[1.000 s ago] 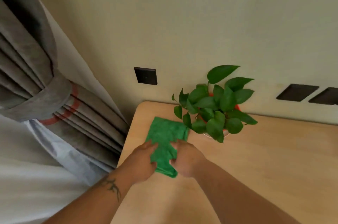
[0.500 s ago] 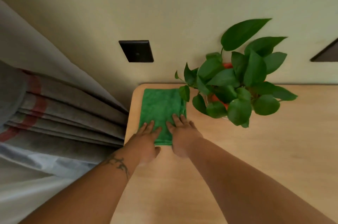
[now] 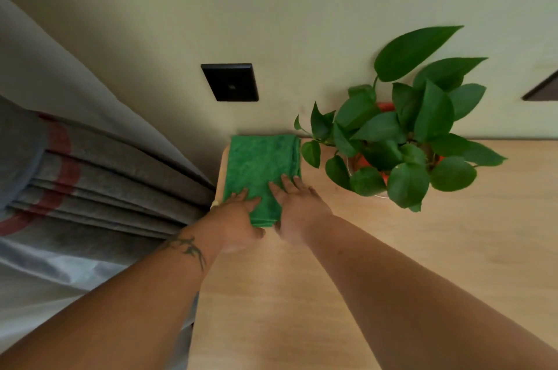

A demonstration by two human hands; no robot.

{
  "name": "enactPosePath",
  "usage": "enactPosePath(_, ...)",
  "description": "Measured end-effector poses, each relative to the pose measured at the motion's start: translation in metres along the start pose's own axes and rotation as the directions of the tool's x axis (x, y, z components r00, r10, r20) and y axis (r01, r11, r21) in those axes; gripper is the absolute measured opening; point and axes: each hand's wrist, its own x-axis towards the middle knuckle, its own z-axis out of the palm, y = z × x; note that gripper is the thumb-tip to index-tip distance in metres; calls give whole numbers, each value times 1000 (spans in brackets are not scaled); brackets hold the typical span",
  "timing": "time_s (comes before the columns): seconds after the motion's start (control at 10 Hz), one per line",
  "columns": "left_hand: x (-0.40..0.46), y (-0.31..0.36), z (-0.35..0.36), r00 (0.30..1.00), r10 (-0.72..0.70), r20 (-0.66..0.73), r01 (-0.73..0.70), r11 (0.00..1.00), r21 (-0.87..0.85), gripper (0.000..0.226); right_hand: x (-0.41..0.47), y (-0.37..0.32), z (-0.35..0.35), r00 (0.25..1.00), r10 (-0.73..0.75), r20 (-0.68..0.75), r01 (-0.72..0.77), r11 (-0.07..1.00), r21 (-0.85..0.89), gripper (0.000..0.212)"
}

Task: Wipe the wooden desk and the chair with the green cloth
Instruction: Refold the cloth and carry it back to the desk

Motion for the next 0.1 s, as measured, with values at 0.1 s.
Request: enactPosePath(0.1,-18,24,-14,991,77,-111,-94,983,-156,56,-24,-5,-14,992,-40,-120,48,997,64,81)
